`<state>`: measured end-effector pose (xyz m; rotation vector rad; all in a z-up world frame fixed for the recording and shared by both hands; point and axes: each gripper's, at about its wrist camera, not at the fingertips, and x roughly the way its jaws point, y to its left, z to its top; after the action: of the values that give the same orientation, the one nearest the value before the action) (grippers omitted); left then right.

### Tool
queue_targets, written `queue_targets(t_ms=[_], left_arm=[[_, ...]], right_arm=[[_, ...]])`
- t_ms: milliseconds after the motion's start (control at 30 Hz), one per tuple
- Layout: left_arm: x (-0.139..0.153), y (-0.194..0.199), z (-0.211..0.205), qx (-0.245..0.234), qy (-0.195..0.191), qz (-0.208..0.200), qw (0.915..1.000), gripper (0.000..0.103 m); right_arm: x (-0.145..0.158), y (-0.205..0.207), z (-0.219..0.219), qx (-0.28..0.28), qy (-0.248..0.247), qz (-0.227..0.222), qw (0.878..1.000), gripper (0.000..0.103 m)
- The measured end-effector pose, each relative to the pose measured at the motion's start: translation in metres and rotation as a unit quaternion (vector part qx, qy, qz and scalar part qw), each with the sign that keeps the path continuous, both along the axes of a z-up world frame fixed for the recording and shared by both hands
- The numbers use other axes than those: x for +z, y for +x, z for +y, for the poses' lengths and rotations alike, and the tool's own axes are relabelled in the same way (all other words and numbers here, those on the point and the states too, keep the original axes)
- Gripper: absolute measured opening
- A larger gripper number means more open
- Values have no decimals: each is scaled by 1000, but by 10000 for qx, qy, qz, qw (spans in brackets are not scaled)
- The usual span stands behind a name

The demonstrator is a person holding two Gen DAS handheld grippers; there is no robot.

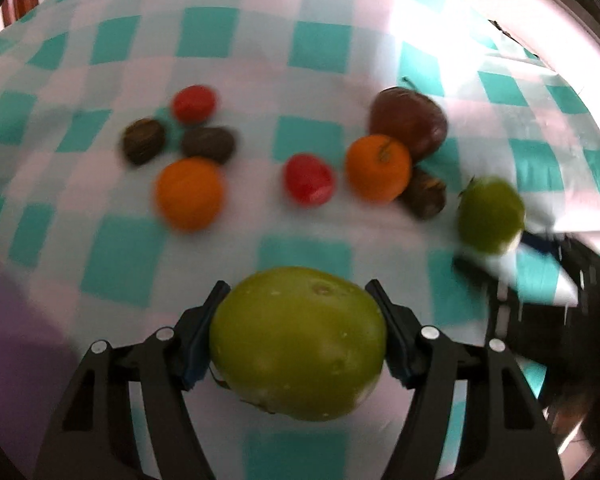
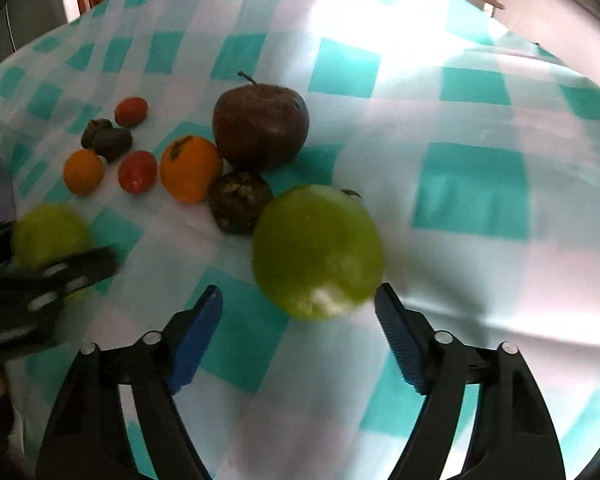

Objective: Organize fruits
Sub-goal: 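Grasp a large green apple with each gripper, then carry both green apples into the purple-rimmed box and open both grippers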

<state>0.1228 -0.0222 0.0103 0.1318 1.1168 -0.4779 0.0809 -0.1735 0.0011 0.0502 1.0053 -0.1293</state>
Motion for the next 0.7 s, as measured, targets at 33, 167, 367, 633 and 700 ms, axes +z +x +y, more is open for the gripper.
queue_targets(t_ms=[33,167,367,633,700], left_arm=[[1,-11,5,-14,20,-12,10000,69],[0,-46,44,61,124,-8,9999,69],[42,-98,70,229,231,-343,9989,69],[85,-168,75,777,347,-746,9936,69],[98,-183,87,932,360,-831,9915,69]], right_arm=[[3,5,-4,-97,108,-37,9999,74],[-2,17,-1,154,-98,181,9997,68],[2,-13,-2,431,-100,243,9987,59],[14,-78,27,1269,306,248,9911,59],[20,-84,42,1539,414,201,9870,59]])
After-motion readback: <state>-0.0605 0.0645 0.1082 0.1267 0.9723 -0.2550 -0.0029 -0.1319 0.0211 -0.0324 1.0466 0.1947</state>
